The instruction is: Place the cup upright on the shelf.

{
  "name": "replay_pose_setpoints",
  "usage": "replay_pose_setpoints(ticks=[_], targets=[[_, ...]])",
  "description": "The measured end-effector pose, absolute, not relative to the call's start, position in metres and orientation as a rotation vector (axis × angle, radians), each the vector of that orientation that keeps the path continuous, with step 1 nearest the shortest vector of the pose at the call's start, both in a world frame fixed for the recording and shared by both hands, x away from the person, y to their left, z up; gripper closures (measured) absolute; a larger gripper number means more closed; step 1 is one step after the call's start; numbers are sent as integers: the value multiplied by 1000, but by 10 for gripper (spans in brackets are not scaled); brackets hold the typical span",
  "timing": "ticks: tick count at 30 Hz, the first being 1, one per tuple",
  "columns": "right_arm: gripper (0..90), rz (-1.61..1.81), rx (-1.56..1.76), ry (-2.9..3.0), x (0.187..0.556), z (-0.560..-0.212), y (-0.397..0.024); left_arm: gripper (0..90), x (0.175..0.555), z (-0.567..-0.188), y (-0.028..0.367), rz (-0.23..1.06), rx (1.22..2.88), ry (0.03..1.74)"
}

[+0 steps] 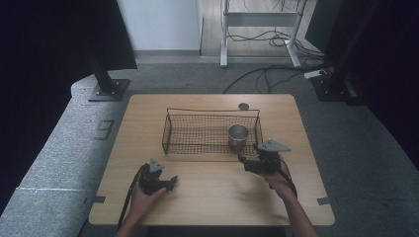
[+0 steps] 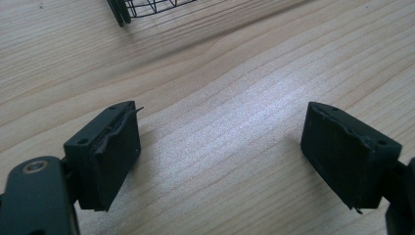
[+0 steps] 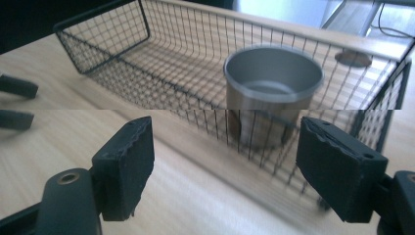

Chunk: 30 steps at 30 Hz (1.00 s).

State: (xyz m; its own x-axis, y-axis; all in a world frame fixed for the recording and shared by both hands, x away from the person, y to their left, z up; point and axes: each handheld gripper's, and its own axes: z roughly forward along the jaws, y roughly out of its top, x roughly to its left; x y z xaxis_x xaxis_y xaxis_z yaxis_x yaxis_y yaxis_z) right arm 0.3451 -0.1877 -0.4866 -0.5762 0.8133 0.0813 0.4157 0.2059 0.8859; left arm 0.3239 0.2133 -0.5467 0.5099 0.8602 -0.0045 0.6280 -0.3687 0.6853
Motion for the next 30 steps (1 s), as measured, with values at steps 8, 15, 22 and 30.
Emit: replay_pose_setpoints(ticks=[8,15,22,30], targets=[[221,1337,1188,2066,316,-502,-205,148,324,-547,213,475,2120,1210],[221,1303,1208,2094,300,-515,-212,148,324,-547,213,475,2120,1210],[220,1276,1226,2132,296,-529,-213,148,324,-547,213,474,2120,1211],[223,1274,1235,2126,297,-533,-214,148,324,-547,213,475,2120,1210]])
